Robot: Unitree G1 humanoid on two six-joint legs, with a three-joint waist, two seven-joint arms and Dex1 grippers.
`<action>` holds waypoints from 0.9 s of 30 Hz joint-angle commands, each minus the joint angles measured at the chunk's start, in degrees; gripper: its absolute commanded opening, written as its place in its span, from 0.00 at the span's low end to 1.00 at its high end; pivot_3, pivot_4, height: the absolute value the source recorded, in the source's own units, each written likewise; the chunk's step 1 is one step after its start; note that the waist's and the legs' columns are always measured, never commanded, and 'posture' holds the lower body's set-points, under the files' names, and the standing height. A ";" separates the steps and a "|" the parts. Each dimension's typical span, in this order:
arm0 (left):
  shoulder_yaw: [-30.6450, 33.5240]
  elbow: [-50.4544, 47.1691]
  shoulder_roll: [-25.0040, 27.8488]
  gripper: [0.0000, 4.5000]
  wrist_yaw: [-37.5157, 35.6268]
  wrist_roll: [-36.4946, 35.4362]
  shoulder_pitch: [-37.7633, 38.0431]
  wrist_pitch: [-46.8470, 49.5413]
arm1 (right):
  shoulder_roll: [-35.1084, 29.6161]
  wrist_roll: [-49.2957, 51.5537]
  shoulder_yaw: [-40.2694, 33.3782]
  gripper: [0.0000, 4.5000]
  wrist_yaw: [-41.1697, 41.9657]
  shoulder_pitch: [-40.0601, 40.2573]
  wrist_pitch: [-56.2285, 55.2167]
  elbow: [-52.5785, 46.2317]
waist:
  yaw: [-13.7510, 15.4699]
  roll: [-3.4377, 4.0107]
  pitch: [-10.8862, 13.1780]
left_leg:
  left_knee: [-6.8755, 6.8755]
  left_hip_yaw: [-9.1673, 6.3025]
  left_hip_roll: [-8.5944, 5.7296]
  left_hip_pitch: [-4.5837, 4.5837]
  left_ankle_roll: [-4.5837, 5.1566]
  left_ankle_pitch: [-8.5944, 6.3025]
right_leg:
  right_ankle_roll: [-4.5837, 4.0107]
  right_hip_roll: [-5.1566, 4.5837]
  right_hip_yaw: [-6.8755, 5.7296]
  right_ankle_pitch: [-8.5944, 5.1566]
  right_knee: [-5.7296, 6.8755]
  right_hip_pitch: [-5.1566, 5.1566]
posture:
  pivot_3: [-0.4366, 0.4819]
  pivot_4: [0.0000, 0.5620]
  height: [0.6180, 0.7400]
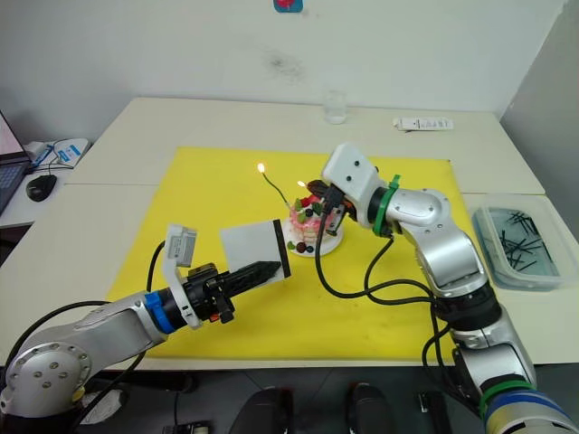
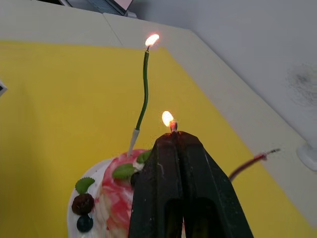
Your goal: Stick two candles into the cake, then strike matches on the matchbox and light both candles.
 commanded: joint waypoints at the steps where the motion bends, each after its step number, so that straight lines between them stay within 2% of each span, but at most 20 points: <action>1: -2.27 -3.50 -0.41 0.00 -3.00 4.72 -1.90 -0.84 | -2.97 1.35 -3.82 0.01 -0.11 2.46 1.75 -5.28 | 0.13 0.00 0.00 | 0.00 0.00 -0.01 -0.01 0.00 0.00 | 0.00 0.00 0.00 -0.01 -0.01 0.00 | 0.48 0.27 1.00; 10: -6.81 -5.56 -3.21 0.00 -7.91 12.77 -3.88 -1.89 | -11.70 3.11 -12.56 0.01 -1.07 12.12 7.04 -11.73 | 0.05 0.00 0.00 | 0.00 -0.01 -0.02 -0.02 0.00 0.00 | 0.01 -0.01 0.01 -0.03 -0.04 0.00 | 0.48 0.27 1.00; 14: -7.05 -5.53 -4.82 0.00 -8.47 13.49 -4.59 -1.95 | -15.27 2.85 -18.97 0.01 -2.65 19.27 7.42 -11.86 | 0.12 0.00 0.00 | 0.00 -0.02 -0.03 -0.03 0.00 0.00 | 0.02 -0.01 0.01 -0.04 -0.08 0.02 | 0.48 0.27 1.00; 18: -7.39 -5.62 -5.94 0.00 -8.94 14.47 -4.67 -1.87 | -16.94 0.75 -25.63 0.01 -7.18 24.33 6.23 -8.31 | 0.07 0.00 0.00 | 0.01 0.00 -0.07 -0.04 0.01 0.00 | 0.09 -0.01 0.03 -0.04 -0.08 0.02 | 0.48 0.27 1.00; 22: -7.81 -5.69 -6.95 0.00 -9.25 15.46 -3.69 -1.81 | -15.18 -1.89 -32.03 0.01 -15.77 25.84 8.94 -3.11 | -0.02 0.00 0.00 | 0.05 0.01 -0.09 -0.01 0.01 0.00 | 0.14 -0.01 0.06 -0.01 -0.05 0.03 | 0.48 0.27 1.00; 27: -8.08 -5.70 -8.35 0.00 -8.74 16.03 -3.27 -1.61 | -14.86 -3.69 -34.29 0.01 -21.15 26.60 9.01 3.22 | -0.05 0.02 -0.01 | 0.06 0.00 -0.09 -0.01 0.01 0.00 | 0.15 0.01 0.07 0.00 -0.04 0.04 | 0.48 0.27 1.00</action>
